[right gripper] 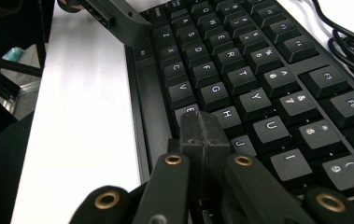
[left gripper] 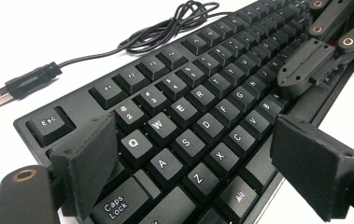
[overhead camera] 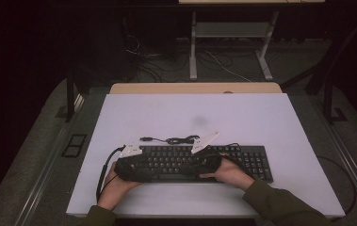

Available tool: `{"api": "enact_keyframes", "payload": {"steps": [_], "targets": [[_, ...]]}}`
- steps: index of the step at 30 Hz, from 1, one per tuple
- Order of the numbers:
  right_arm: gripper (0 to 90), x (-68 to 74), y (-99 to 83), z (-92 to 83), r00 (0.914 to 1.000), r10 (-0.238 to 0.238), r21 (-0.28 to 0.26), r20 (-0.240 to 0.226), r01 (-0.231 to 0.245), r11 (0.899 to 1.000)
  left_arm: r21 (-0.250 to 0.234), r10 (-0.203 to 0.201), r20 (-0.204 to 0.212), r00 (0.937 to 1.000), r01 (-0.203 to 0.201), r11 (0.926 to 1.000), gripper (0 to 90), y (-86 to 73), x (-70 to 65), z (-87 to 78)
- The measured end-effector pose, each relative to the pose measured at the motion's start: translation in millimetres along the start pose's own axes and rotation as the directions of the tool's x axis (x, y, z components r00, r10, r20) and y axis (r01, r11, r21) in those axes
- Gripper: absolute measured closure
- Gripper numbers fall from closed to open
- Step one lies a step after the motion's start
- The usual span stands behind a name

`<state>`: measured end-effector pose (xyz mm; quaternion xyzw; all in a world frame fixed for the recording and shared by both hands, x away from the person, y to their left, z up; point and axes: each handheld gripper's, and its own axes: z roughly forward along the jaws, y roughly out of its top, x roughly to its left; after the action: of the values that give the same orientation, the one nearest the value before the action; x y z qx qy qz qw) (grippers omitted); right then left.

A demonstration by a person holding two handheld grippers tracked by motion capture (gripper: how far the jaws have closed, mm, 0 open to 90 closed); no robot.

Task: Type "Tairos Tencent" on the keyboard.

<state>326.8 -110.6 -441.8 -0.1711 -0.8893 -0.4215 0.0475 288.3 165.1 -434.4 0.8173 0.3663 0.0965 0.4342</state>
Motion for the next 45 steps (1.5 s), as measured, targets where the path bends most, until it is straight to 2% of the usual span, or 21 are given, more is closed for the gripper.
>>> {"api": "enact_keyframes", "payload": {"steps": [11, 22, 34, 38, 45], "targets": [[89.3, -1.1, 0.1, -1.8, 1.0000, 0.001, -0.005, 0.004, -0.001, 1.000, 0.001, -0.002, 0.000, 1.0000, 0.002, 1.0000, 14.8, 0.0, 0.2, -0.3], [86.7, -4.4, 0.4, -13.0, 0.9998, 0.013, -0.054, 0.018, -0.012, 0.998, -0.011, 0.004, 0.005, 1.0000, -0.004, 0.9999, 15.6, 2.5, 0.4, 1.3], [65.7, -7.7, -6.3, -27.0, 0.9978, 0.049, -0.093, 0.045, -0.045, 0.995, -0.018, 0.022, 0.035, 0.9991, -0.022, 0.9996, 23.4, 11.2, 0.1, 9.4], [56.7, -7.5, -10.3, -32.1, 0.9958, 0.065, -0.106, 0.064, -0.058, 0.993, -0.032, 0.036, 0.044, 0.9984, -0.035, 0.9989, 32.3, 15.3, -0.7, 11.9], [38.8, -8.6, -18.5, -40.7, 0.9883, 0.098, -0.125, 0.117, -0.083, 0.989, -0.029, 0.059, 0.069, 0.9958, -0.057, 0.9979, 54.0, 23.5, -2.7, 19.5]]}}
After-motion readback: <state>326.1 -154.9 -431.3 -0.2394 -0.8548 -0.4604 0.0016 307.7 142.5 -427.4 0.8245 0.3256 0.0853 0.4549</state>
